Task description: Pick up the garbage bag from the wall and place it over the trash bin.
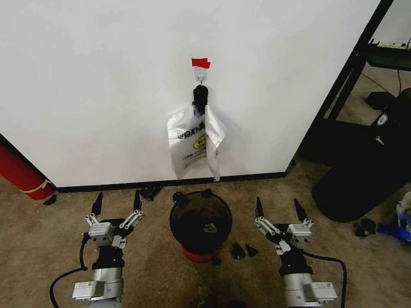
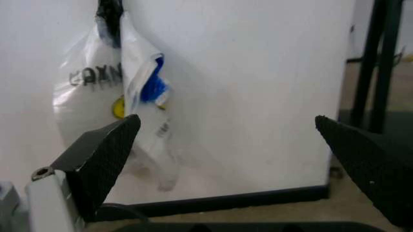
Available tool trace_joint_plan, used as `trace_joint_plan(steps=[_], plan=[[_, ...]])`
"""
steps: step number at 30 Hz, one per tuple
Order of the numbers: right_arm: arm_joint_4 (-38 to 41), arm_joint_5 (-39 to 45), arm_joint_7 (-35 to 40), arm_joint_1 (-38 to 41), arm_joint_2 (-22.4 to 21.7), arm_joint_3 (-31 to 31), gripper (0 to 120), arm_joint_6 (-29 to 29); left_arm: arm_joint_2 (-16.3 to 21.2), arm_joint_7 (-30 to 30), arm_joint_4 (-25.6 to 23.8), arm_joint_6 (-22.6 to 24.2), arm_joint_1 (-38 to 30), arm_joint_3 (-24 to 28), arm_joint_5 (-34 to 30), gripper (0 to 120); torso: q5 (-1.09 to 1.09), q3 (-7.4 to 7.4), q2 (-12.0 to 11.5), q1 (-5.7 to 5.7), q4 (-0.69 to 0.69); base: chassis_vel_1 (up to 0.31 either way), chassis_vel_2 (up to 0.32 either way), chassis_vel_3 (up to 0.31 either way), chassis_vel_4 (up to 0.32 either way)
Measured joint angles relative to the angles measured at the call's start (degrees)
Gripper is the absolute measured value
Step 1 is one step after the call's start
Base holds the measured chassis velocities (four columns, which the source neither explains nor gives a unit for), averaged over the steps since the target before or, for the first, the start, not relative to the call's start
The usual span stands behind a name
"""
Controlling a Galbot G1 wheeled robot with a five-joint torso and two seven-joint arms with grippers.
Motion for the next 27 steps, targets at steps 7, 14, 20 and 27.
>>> trace_joint_plan(steps=[7, 14, 20, 27], plan=[[-4.9, 16.1, -3.3, 11.0, -6.1, -3.0, 100, -2.0, 1.6, -0.1, 0.6, 0.8, -1.9, 2.6, 0.2, 100, -0.02, 0.00, 0.0, 0.00, -0.03, 0.000, 0.000, 0.000, 0.000], [-13.6, 26.3, -5.7, 26.1, -8.3, -10.5, 100, -3.9, 0.6, 0.0, 1.0, -0.1, 0.3, 2.6, 1.2, 100, 0.01, 0.01, 0.0, 0.00, 0.06, 0.000, 0.000, 0.000, 0.000], [-21.9, 34.9, -5.9, 39.2, -4.7, -15.6, 100, -5.4, 0.0, -0.1, 0.9, -0.1, 0.3, 1.1, 1.1, 100, -0.01, 0.01, 0.0, 0.01, 0.02, 0.000, 0.000, 0.000, 0.000], [-31.7, 40.5, -5.3, 48.7, 3.3, -18.2, 100, -5.5, 0.3, -0.3, 1.2, 0.0, 0.1, -0.3, 0.2, 100, -0.02, 0.01, 0.0, 0.01, 0.02, 0.000, 0.000, 0.000, 0.000]])
